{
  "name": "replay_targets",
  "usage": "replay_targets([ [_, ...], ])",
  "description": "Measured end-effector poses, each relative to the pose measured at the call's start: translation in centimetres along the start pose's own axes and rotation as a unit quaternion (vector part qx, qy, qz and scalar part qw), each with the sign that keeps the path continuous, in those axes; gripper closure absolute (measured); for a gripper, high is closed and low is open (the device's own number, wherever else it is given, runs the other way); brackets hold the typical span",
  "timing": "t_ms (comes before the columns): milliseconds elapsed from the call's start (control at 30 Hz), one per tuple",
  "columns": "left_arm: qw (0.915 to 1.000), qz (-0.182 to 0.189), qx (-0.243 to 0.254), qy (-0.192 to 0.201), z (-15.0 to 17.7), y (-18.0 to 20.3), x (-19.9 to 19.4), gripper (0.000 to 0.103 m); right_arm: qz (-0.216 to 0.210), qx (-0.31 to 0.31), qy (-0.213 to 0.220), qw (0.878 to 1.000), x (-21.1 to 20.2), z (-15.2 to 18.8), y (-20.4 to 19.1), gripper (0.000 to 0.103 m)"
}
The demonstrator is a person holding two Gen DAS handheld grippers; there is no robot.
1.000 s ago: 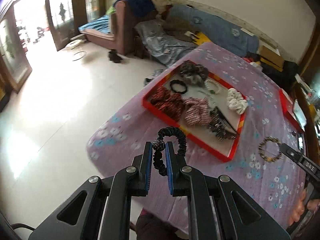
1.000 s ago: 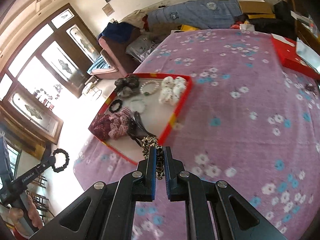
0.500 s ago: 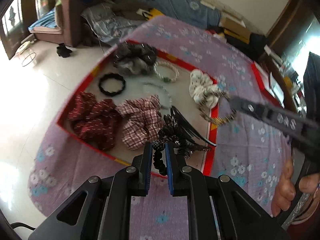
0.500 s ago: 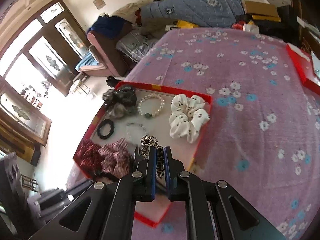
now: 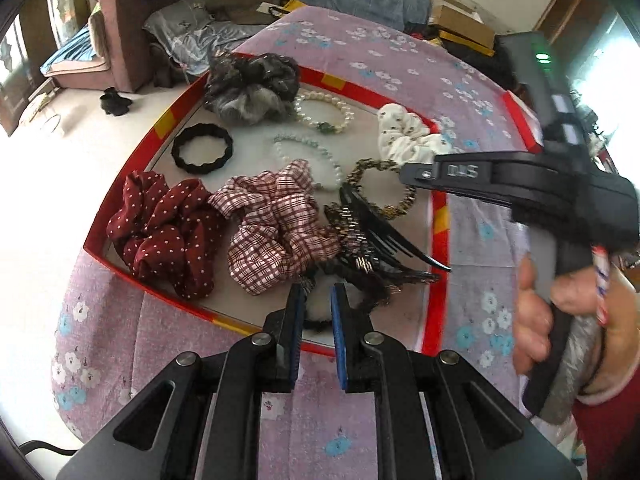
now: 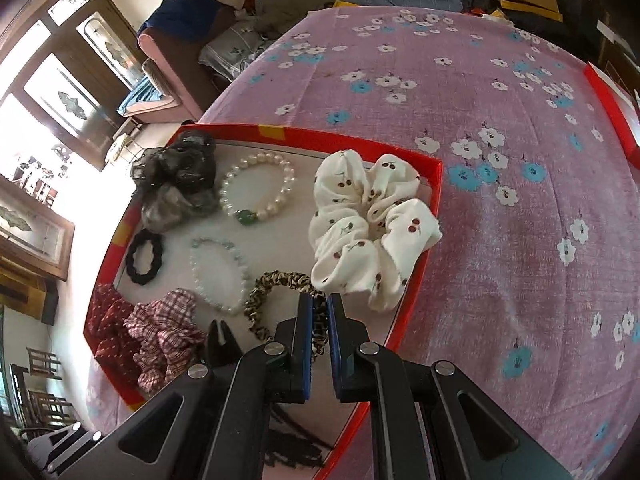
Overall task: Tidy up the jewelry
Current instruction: 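Open the right tool to drop the leopard bracelet while the left tool releases the black bracelet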
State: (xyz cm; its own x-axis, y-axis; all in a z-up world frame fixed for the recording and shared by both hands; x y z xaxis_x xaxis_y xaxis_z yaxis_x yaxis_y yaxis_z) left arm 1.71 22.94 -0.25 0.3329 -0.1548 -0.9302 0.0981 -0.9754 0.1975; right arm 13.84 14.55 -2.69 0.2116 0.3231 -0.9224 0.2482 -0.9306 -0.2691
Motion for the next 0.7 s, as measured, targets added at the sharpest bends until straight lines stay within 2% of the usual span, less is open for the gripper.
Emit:
replay_targets([
  [133,0.9999,0.007,0.006,0.014,0.6,0.6,-1.8,0.065,-0.003,0.003,-0.002,1.0,-0.2,-0.3,0.0,0.092],
  [167,0.9998,0.009,0.008,0.018,0.7,0.8,-2.2,0.064,-0.004,0.002,-0.001,1.0,-0.3,-0.3,-0.1,0.088],
  [200,0.9997,0.009,0.011,0.021,0.8,1.0,-2.6,0.063,-0.006,0.001,0.002,1.0,-0.6,-0.3,-0.2,0.085],
  [267,0.9994,0.004,0.022,0.028,1.0,1.3,-3.6,0.063,-0.008,-0.003,0.008,1.0,-1.2,-0.3,-0.5,0.07],
  [467,0.9977,-0.015,0.029,0.06,0.9,1.4,-6.0,0.056,-0.022,-0.014,0.027,0.999,-3.6,0.2,-1.2,0.069],
  [700,0.9944,-0.044,0.011,0.095,0.9,-0.3,-8.5,0.052,-0.03,0.009,0.059,0.998,-5.9,1.0,-0.5,0.068],
])
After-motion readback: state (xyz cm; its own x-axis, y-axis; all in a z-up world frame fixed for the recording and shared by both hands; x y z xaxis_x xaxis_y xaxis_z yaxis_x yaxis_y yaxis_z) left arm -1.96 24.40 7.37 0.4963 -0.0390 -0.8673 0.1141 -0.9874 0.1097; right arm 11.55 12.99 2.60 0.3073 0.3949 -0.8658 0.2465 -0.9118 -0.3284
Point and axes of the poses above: each gripper's, at about its wrist camera, not at the fingertips, and x roughly the way its jaws point, y to its right, z to its underside, the point moved 8 cm from there along x, roughly the way its jaws point, and after that the axes turned 6 degrees about -y, right-handed, at the moved point
